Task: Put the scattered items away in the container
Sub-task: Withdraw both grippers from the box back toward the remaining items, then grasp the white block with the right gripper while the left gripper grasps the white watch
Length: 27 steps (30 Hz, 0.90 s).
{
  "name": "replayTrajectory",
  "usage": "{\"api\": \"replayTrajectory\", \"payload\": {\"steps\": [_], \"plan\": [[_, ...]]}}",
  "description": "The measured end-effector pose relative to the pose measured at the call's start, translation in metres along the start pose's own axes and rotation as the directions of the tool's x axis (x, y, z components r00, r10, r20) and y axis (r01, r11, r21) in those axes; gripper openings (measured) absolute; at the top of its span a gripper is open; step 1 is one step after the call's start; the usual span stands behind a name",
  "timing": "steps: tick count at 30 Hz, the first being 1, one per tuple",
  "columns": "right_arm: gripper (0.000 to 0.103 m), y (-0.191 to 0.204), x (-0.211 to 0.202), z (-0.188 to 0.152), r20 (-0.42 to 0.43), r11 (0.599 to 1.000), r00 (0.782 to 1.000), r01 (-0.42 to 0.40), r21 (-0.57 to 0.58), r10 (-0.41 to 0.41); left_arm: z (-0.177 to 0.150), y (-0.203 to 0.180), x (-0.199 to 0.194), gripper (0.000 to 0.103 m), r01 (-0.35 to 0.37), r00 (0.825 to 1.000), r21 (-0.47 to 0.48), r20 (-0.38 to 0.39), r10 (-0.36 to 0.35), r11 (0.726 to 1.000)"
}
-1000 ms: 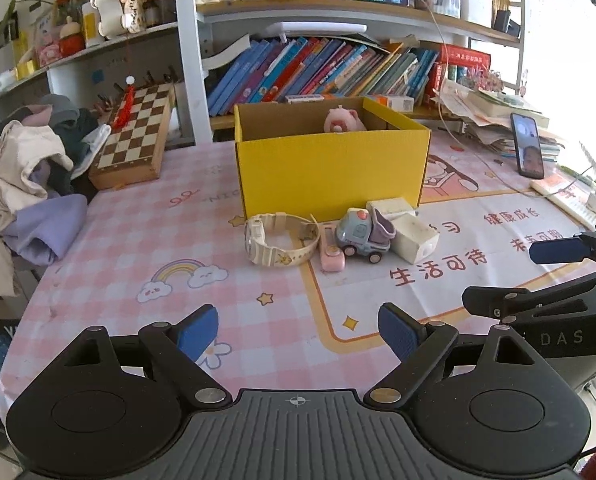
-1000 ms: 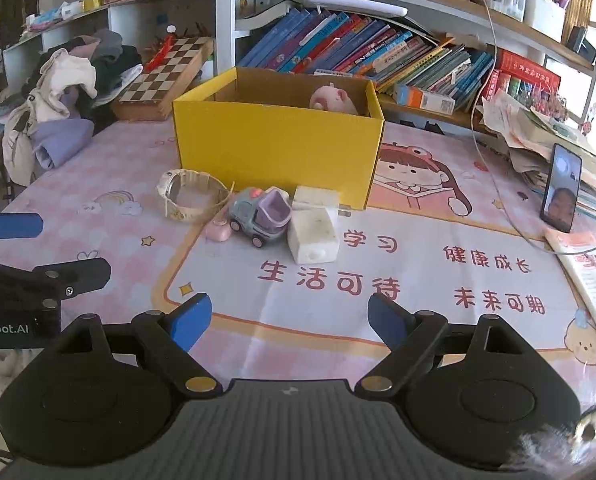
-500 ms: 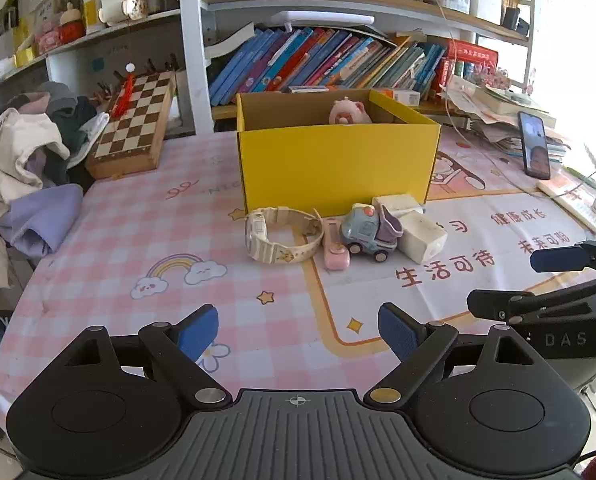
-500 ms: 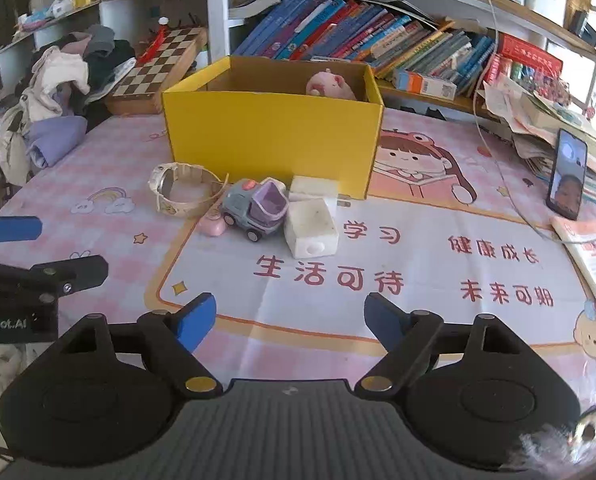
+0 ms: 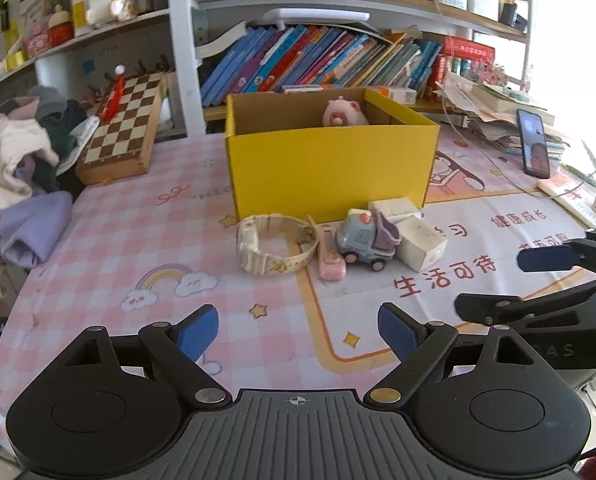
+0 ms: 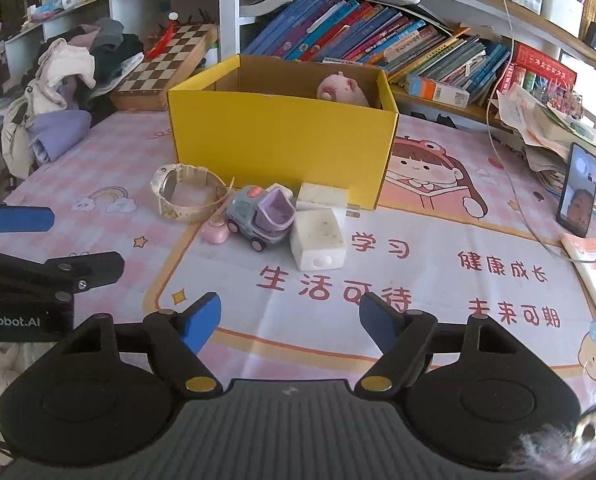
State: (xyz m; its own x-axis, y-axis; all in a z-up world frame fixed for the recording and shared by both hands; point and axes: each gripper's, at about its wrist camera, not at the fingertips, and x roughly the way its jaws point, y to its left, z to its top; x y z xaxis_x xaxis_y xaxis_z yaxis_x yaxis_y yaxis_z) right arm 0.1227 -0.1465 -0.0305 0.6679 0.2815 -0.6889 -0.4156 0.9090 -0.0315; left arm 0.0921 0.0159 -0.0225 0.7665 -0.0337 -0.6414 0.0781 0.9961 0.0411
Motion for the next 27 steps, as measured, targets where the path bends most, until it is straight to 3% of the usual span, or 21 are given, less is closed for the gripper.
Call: {"api": "replayTrajectory", "payload": {"steps": [5, 27], "plan": [[0.071, -0.002, 0.005, 0.004, -0.004, 1.0, 1.0, -0.003, 0.005, 0.003, 0.004, 0.0, 0.003, 0.089, 0.0, 1.0, 0.01, 0.008, 0.0, 1.0], [0.071, -0.019, 0.039, 0.021, -0.053, 1.0, 0.998, -0.026, 0.003, 0.026, 0.015, 0.006, 0.035, 0.089, -0.019, 0.999, -0.036, -0.039, 0.018, 0.999]]}}
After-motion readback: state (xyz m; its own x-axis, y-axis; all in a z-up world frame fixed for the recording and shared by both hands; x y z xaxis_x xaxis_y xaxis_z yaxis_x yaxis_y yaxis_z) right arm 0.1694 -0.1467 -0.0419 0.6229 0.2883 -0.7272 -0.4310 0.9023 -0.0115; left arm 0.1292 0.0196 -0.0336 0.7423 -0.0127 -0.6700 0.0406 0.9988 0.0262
